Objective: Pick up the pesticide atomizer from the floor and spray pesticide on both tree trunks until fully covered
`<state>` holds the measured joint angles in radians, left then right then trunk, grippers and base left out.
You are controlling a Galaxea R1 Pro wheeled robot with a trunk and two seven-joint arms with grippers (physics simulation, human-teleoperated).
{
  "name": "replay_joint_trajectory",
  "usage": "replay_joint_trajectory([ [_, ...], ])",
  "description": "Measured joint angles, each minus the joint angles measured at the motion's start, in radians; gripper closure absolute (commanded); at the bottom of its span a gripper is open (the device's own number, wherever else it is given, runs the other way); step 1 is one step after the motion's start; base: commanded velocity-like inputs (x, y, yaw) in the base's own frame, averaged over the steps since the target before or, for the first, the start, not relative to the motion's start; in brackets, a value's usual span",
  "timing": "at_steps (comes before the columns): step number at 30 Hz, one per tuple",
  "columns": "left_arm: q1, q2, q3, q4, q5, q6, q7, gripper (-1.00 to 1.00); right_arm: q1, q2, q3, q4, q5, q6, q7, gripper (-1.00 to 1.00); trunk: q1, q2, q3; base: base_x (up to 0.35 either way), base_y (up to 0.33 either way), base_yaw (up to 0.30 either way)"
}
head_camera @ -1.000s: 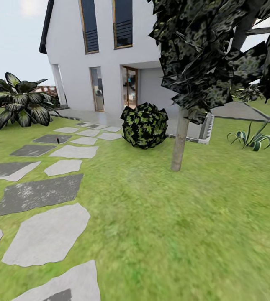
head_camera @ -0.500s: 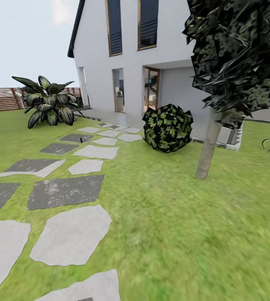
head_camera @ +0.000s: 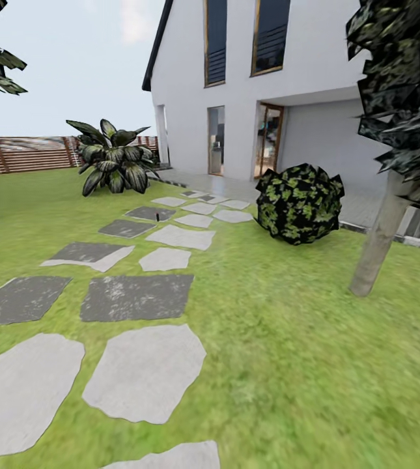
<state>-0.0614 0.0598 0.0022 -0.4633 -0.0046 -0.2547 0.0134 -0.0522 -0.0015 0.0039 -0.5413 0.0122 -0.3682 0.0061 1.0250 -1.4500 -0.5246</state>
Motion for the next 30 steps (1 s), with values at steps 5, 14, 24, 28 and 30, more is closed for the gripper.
replay_joint_trajectory([
  [5, 0.0, 0.0, 0.0, 0.0, 0.0, 0.0, 0.0, -1.0, 0.0, 0.0, 0.001, 0.001, 0.001, 0.0, 0.0, -1.0, 0.0, 0.0, 0.0, 0.263, 0.244, 0.027],
  [14, 0.0, 0.0, 0.0, 0.0, 0.0, -0.001, 0.0, -1.0, 0.0, 0.002, -0.001, 0.038, 0.0, -0.001, 0.0, -1.0, 0.0, 0.0, 0.0, 0.263, 0.244, 0.001],
  [24, 0.0, 0.0, 0.0, 0.0, 0.0, -0.001, 0.0, -1.0, 0.0, 0.002, -0.001, 0.051, 0.0, -0.002, 0.0, -1.0, 0.0, 0.0, 0.0, 0.263, 0.244, 0.0],
  [28, 0.0, 0.0, 0.0, 0.001, 0.0, -0.001, 0.0, -1.0, 0.0, 0.002, -0.002, 0.05, -0.001, -0.002, -0.001, -1.0, 0.0, 0.0, 0.0, 0.263, 0.244, 0.0],
  [30, 0.0, 0.0, 0.001, 0.001, 0.0, -0.001, 0.0, -1.0, 0.0, 0.001, -0.002, 0.049, -0.001, -0.003, -0.001, -1.0, 0.0, 0.0, 0.0, 0.263, 0.244, 0.0],
])
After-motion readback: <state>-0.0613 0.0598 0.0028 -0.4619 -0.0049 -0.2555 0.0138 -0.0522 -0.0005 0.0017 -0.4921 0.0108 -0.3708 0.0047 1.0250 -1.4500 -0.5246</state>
